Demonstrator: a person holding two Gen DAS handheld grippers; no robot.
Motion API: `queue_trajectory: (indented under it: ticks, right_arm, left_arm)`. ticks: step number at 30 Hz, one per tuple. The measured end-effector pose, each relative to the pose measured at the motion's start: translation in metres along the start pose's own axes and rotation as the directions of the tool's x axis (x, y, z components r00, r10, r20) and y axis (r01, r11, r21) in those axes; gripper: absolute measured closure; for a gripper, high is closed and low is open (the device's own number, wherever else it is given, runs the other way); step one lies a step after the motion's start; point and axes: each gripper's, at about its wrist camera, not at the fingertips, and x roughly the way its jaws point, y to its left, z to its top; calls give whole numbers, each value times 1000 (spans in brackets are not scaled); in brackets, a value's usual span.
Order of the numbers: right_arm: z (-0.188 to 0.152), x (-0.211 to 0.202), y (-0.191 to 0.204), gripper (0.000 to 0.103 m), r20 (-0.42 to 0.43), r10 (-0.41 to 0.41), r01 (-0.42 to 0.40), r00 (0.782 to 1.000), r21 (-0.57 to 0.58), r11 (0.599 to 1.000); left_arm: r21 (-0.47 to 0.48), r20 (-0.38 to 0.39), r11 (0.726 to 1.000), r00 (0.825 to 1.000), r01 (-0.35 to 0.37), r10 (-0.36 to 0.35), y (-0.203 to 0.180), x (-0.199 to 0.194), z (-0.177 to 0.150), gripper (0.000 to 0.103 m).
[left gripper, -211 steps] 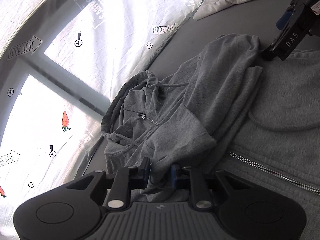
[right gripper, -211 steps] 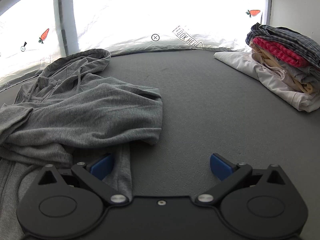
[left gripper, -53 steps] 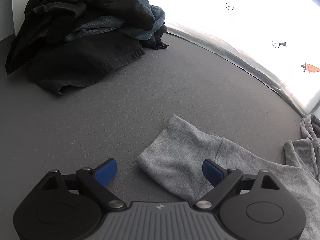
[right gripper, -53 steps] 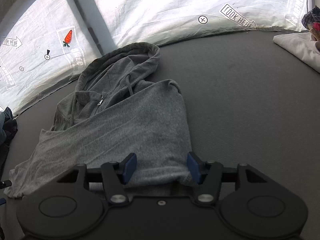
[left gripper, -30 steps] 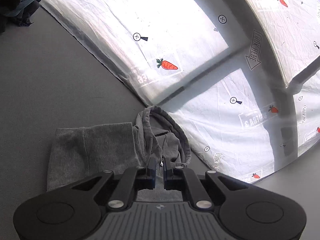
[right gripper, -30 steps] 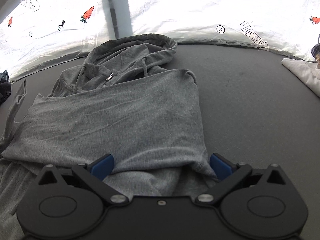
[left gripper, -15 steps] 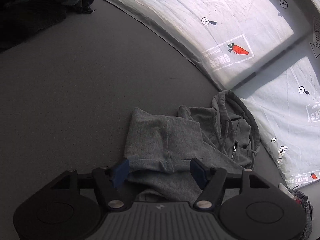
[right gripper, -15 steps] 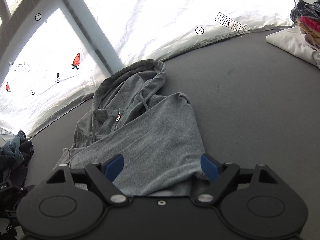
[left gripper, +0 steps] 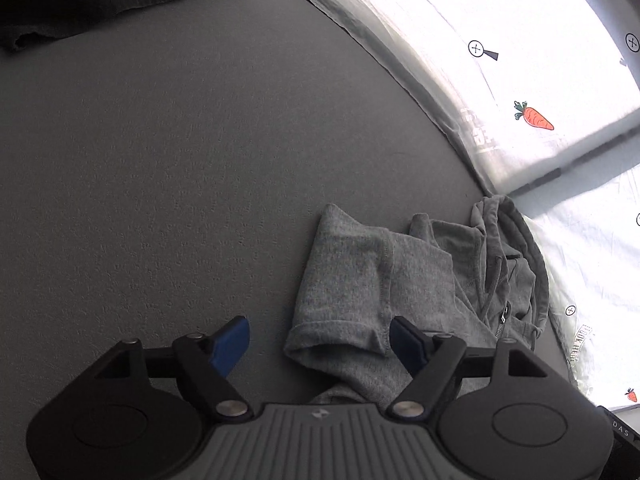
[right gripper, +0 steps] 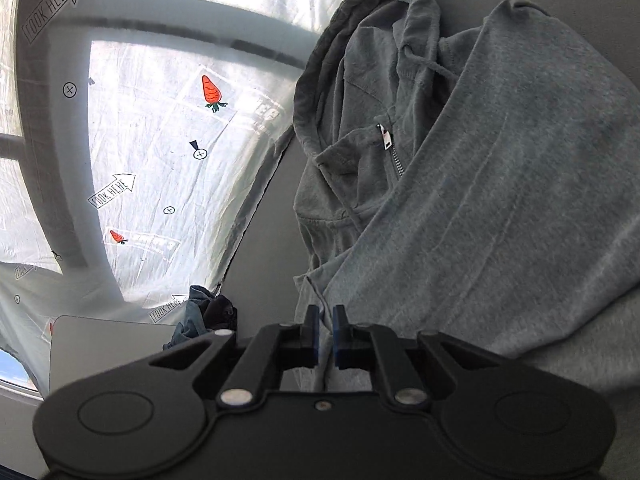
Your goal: Fold clothes
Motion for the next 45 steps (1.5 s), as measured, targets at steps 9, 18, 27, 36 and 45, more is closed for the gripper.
queue_trajectory:
  ticks: [9, 18, 27, 36, 45]
  right_arm:
    - [-5, 67, 9, 78, -127, -66, 69, 990, 20, 997]
    - [-12, 86, 32, 95, -150, -41, 30, 988, -73, 997]
    - [-9, 24, 26, 98, -23, -14, 10, 1000, -163, 987]
    - [6, -55, 1, 98, 130, -37, 67, 991, -239, 969]
    - [16, -113, -22, 98, 214, -101, 168, 972, -319, 933]
  left_arm:
    - [6, 4, 1000, 1000, -11, 11, -6, 8, 1, 17]
    - [73, 17, 997, 999, -40, 39, -17, 11, -4, 13]
    - [293, 116, 950, 990, -108, 77, -58, -8, -13, 14]
    - [411, 159, 902, 984, -135, 75, -95, -12, -48, 14]
    - [452, 180, 875, 978, -175, 103, -115, -9, -83, 14]
